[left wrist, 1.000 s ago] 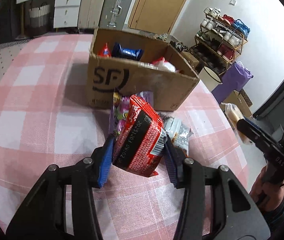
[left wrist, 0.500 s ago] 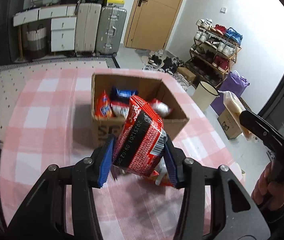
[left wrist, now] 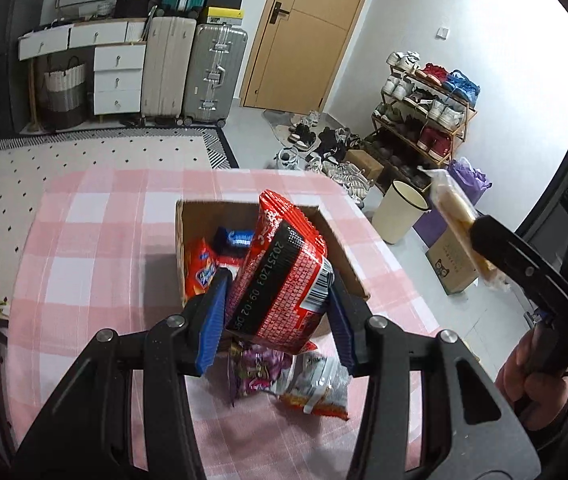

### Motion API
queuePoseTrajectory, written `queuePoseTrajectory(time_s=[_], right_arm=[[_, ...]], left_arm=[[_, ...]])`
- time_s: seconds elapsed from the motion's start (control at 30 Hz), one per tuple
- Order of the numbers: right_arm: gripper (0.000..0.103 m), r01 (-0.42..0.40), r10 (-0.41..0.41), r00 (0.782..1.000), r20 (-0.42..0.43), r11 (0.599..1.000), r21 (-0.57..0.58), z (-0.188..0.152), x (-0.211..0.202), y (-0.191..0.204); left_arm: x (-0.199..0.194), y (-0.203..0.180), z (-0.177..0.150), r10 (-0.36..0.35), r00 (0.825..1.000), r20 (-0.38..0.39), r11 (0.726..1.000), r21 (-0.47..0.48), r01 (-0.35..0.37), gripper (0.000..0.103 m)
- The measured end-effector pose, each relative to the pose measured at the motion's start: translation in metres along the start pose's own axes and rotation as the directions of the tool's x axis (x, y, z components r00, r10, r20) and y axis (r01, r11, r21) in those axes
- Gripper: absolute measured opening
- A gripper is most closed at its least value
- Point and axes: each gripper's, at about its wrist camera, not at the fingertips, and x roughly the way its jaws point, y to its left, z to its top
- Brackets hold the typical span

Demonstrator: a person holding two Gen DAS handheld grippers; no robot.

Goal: Organize snacks
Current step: 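Carry both packets over the box and open both tools to drop them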

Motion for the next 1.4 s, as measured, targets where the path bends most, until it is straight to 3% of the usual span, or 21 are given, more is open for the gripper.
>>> queuePoseTrajectory(time_s=[0.23,0.53,1.07,1.1,1.17,1.27,1.4], right_arm=[[0.059,-0.006,0.006,1.0,-0.012,1.0,0.002,0.025,0.025,-0.012],[0.059,-0.008,0.008,0.999,-0.045,1.0,0.013,0.038,0.061,-0.034],[0.059,-0.015,0.022,0.992,-0.125,0.998,0.057,0.022,0.123,-0.058],[0.059,-0.02,0.029,0.99,-0.14,0.998,0.062,0.021,0.13,-0.058],[0.06,-0.03,0.042,0.986,-0.16,0.997,0.075,0.018,0.138,-0.061],[0.067,-0.039,0.051,0.986,-0.161,0.996,0.075,0.015,0.144,-0.063],[0.067,-0.026,0.036,0.99,-0.14,0.997,0.067,0.014,0.139,-0.064]], left_arm=[[0.003,-0.004,0.033,0.004,1.0,0.005,1.0,0.016,-0.004,0.044],[0.036,0.002,0.066,0.012,0.999,-0.038,1.0,0.01,-0.012,0.044],[0.105,0.021,0.064,-0.014,0.992,-0.123,1.0,-0.025,0.011,0.044],[0.109,0.022,0.064,-0.012,0.992,-0.129,1.0,-0.03,0.008,0.045],[0.116,0.025,0.063,-0.006,0.988,-0.157,0.999,-0.037,0.0,0.061],[0.116,0.028,0.059,0.017,0.988,-0.153,1.0,-0.016,-0.02,0.065],[0.111,0.031,0.058,0.025,0.99,-0.141,0.999,-0.021,-0.029,0.065]])
